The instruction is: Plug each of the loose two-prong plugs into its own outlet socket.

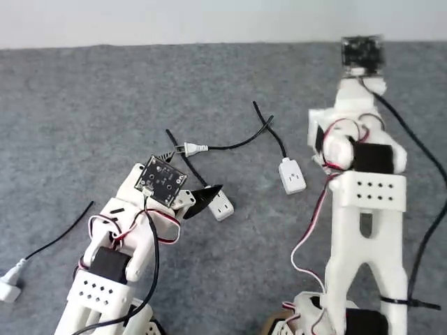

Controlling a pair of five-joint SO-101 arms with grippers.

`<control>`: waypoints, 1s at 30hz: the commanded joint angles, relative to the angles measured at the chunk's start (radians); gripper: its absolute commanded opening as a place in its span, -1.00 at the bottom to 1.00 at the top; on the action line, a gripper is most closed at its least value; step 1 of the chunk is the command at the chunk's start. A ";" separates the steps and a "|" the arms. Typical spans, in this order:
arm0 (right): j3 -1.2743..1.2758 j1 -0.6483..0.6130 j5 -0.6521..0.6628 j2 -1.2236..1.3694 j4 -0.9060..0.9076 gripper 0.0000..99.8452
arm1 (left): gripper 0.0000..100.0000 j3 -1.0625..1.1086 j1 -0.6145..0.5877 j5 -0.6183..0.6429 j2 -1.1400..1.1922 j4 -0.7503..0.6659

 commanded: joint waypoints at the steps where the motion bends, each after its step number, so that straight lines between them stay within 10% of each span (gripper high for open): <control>1: 0.044 0.015 0.011 -0.067 0.007 -0.97 | -0.22 -0.004 -0.002 -0.017 -0.014 -0.031; 10: 0.183 -0.101 0.015 -0.024 0.051 -0.23 | -0.22 -0.004 -0.009 -0.018 -0.009 -0.031; 22: 0.097 -0.220 0.316 0.174 -0.104 -0.38 | -0.22 -0.004 -0.026 -0.021 -0.009 -0.034; 30: -0.400 -0.151 0.368 0.450 0.119 -0.37 | -0.22 -0.004 -0.129 -0.026 -0.006 -0.089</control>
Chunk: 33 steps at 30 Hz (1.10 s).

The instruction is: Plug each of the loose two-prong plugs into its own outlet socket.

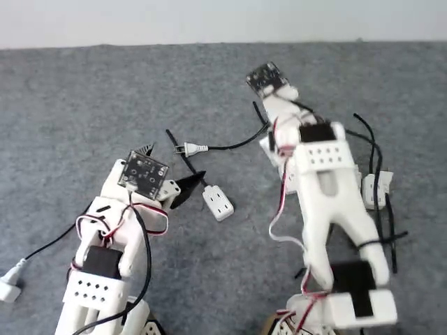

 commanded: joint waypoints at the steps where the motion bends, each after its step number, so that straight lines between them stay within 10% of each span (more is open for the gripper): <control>1: -0.330 0.058 0.014 0.117 0.079 -0.37 | -0.22 -0.010 -0.017 -0.025 -0.006 -0.032; 15: -1.022 -0.039 0.410 0.611 0.611 -0.38 | -0.22 -0.010 -0.023 -0.028 -0.006 -0.032; 33: -1.003 -0.171 0.394 0.317 0.727 -0.37 | -0.22 -0.061 -0.204 -0.020 -0.008 -0.089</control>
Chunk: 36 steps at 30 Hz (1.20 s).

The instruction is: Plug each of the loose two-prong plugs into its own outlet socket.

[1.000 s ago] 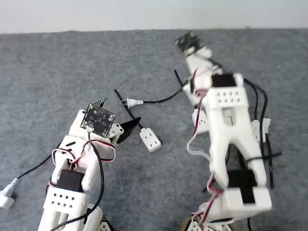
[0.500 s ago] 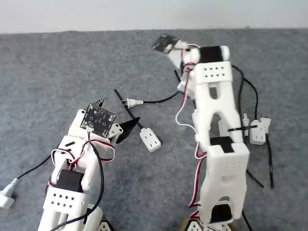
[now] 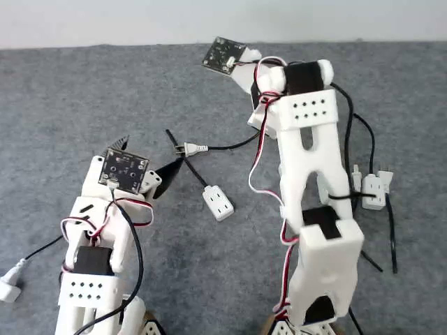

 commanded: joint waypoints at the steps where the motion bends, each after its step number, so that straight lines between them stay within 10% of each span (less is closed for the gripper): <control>1: 0.034 -0.087 -0.014 -0.150 0.042 -0.37 | -0.22 -0.074 -0.092 0.011 -0.008 -0.028; 6: 0.157 -0.222 -0.043 -0.245 0.039 -0.37 | -0.22 -0.084 -0.126 0.052 -0.005 -0.026; 16: 0.204 -0.059 -0.086 -0.334 0.042 -0.37 | -0.22 -0.331 -0.023 0.046 0.532 -0.149; 27: 0.247 0.090 -0.086 -0.364 0.039 -0.37 | -0.22 -1.274 -0.029 -0.014 1.399 0.491; 36: 0.311 0.093 -0.086 -0.364 0.038 -0.37 | -0.22 -1.409 -0.014 -0.342 1.527 0.512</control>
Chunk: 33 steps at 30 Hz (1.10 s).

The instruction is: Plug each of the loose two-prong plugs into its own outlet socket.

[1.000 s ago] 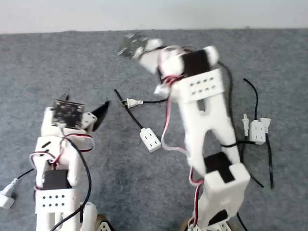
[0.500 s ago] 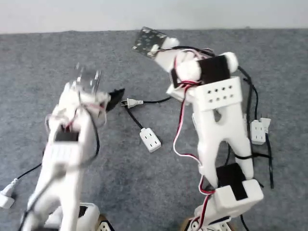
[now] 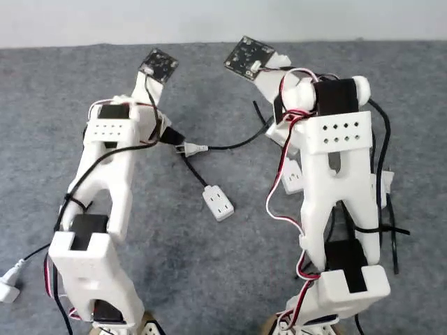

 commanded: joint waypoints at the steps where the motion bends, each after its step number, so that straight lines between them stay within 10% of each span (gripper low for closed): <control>1: -0.008 0.013 -0.014 -0.047 0.036 -0.37 | -0.22 -0.068 0.021 -0.201 0.003 -0.008; 9: -0.008 0.010 -0.014 -0.047 0.036 -0.37 | -0.22 -0.065 0.084 -0.503 0.005 0.052; 33: 0.064 0.008 -0.049 -0.047 0.022 -0.37 | -0.22 -0.062 0.204 -0.697 0.058 0.043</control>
